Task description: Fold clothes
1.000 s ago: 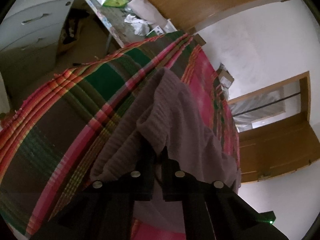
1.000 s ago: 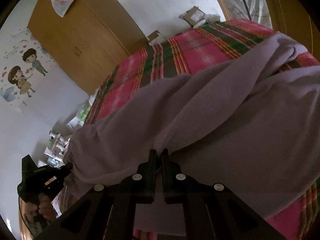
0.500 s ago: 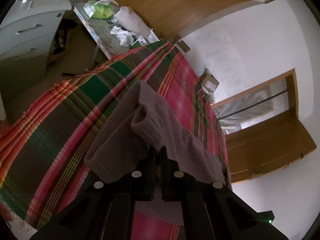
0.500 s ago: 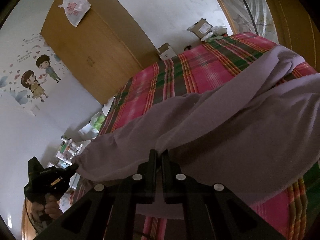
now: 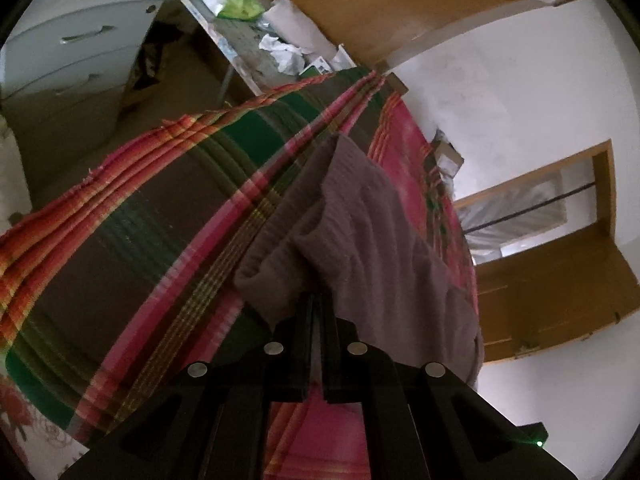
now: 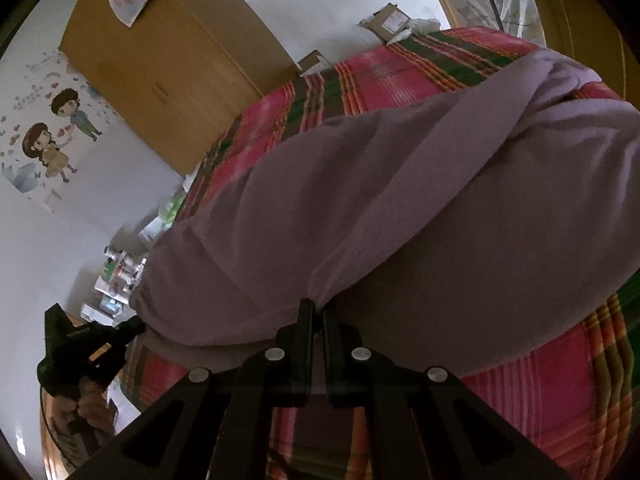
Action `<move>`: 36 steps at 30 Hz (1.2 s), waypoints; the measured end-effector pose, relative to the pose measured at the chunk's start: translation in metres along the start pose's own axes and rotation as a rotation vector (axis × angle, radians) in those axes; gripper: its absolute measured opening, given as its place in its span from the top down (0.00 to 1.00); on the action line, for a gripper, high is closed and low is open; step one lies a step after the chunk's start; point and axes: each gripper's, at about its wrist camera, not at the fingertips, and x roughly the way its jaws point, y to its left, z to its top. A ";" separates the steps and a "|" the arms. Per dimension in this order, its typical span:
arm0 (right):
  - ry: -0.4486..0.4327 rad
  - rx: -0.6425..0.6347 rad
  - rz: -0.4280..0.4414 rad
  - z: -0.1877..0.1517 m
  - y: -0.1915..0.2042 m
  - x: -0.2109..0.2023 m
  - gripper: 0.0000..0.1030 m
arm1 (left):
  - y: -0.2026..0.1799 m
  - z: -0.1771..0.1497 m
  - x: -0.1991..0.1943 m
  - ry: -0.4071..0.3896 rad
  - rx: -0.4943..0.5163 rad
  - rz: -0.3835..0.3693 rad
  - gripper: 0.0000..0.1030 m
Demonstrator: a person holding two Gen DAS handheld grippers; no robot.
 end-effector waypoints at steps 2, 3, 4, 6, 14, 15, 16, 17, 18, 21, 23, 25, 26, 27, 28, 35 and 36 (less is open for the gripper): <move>0.012 0.006 -0.004 -0.001 -0.002 0.002 0.96 | 0.002 0.000 0.000 0.001 -0.008 -0.005 0.97; 0.018 0.013 -0.006 -0.002 -0.004 0.004 0.96 | 0.002 0.001 0.000 0.002 -0.015 -0.011 0.97; 0.021 0.017 -0.005 -0.002 -0.004 0.005 0.96 | 0.002 0.001 0.000 0.006 -0.024 -0.025 0.97; 0.027 0.024 -0.004 -0.002 -0.006 0.006 0.96 | 0.000 0.003 0.001 0.022 -0.040 -0.033 0.95; 0.032 0.034 0.003 -0.002 -0.009 0.008 0.96 | -0.016 0.003 0.005 0.042 -0.011 -0.010 0.81; 0.033 0.035 0.006 -0.002 -0.010 0.008 0.96 | -0.018 0.003 0.003 0.039 -0.010 -0.023 0.75; 0.033 0.035 0.007 -0.002 -0.011 0.007 0.96 | -0.020 0.003 0.002 0.035 -0.014 -0.042 0.72; 0.034 0.035 0.009 -0.002 -0.011 0.007 0.96 | -0.021 0.003 0.000 0.031 -0.015 -0.058 0.72; 0.036 0.037 0.011 -0.002 -0.012 0.007 0.96 | -0.022 0.003 -0.001 0.028 -0.017 -0.061 0.72; 0.038 0.038 0.014 -0.002 -0.010 0.010 0.96 | -0.021 0.005 0.004 0.031 -0.038 -0.017 0.72; 0.037 0.035 0.015 -0.001 -0.009 0.011 0.96 | -0.018 0.008 0.011 0.047 -0.075 0.007 0.72; 0.036 0.032 0.017 -0.001 -0.009 0.011 0.96 | -0.014 0.010 0.016 0.054 -0.121 0.021 0.72; 0.036 0.032 0.019 -0.002 -0.010 0.010 0.96 | -0.014 0.011 0.016 0.049 -0.126 0.023 0.72; 0.036 0.034 0.023 -0.002 -0.011 0.010 0.96 | -0.014 0.011 0.016 0.043 -0.122 0.021 0.72; 0.037 0.036 0.025 -0.002 -0.011 0.011 0.96 | -0.013 0.011 0.015 0.039 -0.124 0.016 0.72; -0.017 -0.032 0.025 -0.001 0.001 -0.003 0.96 | -0.015 0.009 0.003 -0.030 -0.089 0.002 0.93; -0.024 -0.037 0.028 -0.001 0.002 -0.005 0.96 | -0.015 0.008 0.000 -0.035 -0.086 -0.005 0.93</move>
